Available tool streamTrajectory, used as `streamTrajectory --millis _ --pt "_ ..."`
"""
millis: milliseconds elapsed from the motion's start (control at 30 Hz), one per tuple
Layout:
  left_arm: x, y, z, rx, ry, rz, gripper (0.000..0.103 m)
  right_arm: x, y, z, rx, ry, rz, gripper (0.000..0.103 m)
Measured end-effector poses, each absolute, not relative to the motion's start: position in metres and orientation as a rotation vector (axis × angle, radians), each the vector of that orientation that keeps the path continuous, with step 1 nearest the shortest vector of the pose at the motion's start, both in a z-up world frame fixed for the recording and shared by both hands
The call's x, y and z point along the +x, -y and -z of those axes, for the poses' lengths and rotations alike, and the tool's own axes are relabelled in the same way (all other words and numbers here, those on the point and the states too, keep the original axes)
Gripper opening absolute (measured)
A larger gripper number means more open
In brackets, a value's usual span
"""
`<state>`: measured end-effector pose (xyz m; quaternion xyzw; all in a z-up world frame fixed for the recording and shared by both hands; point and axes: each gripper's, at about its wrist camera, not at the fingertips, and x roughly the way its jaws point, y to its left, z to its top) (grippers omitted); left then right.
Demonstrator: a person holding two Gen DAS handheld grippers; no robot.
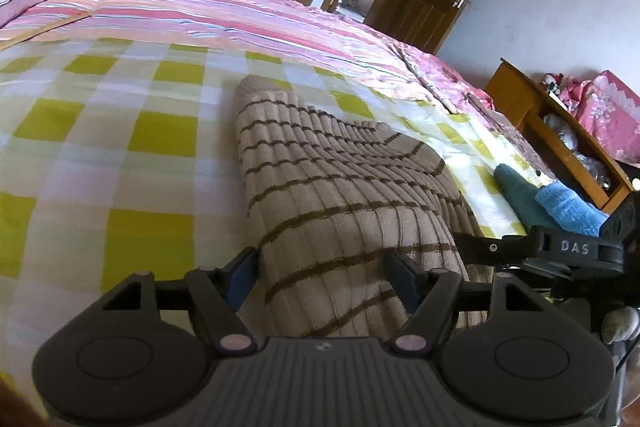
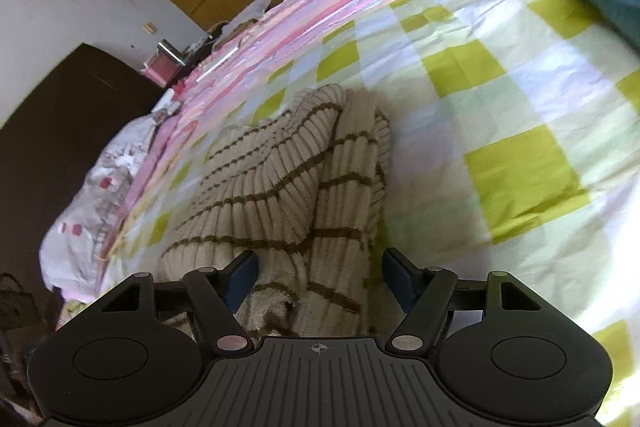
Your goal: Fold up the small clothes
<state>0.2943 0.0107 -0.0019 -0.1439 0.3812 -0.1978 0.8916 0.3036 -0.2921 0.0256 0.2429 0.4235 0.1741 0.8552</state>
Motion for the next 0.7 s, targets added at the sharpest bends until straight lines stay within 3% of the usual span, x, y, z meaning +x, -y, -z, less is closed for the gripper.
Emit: streamTrajectory --millis 300,400,700 --pt "0.281 -0.034 0.002 -0.376 -0.793 0.492 0.075 0.301 0.305 -0.024 0.651 -0.907 -0.423 0.072" --pt "0.284 -0.042 -0.002 -0.431 -0.757 0.468 0.075 0.300 0.312 -0.024 0.714 -0.893 -0.441 0.076" --pt "0.314 -0.023 0.010 -0.423 -0.789 0.466 0.080 0.317 0.292 -0.020 0.633 -0.935 -0.421 0.080"
